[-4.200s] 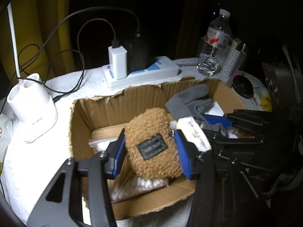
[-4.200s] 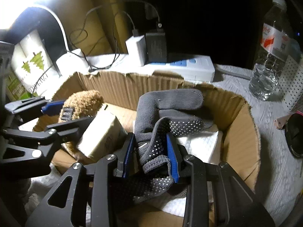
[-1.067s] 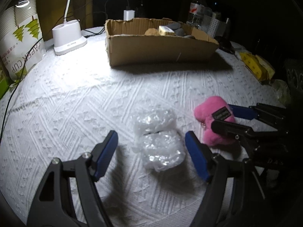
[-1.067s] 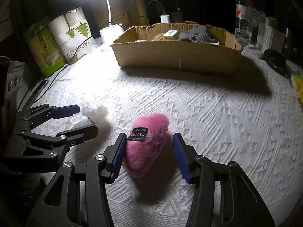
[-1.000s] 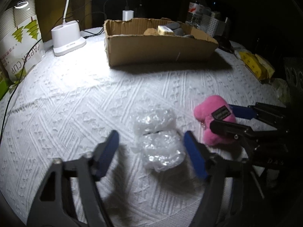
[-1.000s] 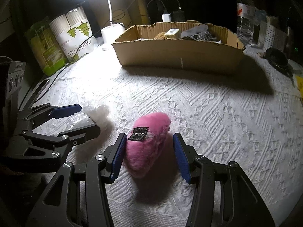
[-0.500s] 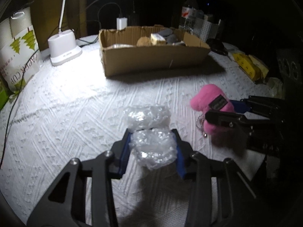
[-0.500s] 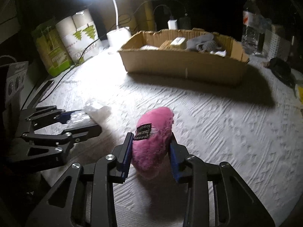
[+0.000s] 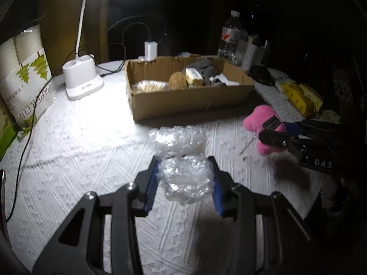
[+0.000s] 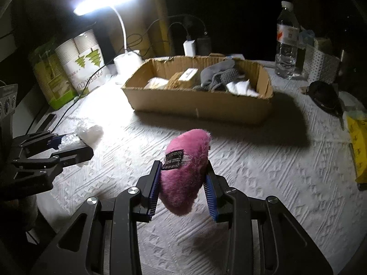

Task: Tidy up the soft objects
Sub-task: 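Carry the bubble wrap over the box with the left tool while the right tool carries the pink pouch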

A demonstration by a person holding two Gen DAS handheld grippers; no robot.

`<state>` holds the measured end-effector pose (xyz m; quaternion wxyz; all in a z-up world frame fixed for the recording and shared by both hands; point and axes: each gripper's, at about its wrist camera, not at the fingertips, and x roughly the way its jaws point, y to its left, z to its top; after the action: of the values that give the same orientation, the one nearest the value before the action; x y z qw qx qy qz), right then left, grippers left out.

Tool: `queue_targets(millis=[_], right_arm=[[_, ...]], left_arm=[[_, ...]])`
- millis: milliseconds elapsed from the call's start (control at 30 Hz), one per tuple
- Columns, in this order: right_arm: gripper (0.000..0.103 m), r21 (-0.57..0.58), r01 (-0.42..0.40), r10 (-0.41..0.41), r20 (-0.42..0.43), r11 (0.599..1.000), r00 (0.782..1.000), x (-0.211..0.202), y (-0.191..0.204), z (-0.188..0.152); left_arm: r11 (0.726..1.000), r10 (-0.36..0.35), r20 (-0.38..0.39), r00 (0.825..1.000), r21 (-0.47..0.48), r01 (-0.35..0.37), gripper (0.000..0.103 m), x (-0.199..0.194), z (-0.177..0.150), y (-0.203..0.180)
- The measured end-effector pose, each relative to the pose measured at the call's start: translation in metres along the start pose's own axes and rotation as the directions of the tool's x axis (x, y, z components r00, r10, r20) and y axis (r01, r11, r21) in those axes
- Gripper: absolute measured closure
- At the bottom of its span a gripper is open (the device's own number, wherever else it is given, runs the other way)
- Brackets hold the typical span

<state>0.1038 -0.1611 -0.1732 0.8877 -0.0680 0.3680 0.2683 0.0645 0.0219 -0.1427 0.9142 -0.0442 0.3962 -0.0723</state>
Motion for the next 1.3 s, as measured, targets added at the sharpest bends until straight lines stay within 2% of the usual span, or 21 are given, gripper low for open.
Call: queue_targets(millis=[633,1300], right_arm=[[0.066,0.006,0.023,-0.023,0.067,1.0,0.997,-0.003,-0.034,0.046],[0.066,-0.012,0.051,-0.049,0.128,0.999,0.991,0.0,-0.073,0.089]], left_arm=[[0.999,0.046,0.09,0.995,0.013,-0.047,0.062,0.001,0.056,0.007],[0.997,0.078,0.128,0.989,0.018,-0.081,0.062,0.025,0.111,0.013]])
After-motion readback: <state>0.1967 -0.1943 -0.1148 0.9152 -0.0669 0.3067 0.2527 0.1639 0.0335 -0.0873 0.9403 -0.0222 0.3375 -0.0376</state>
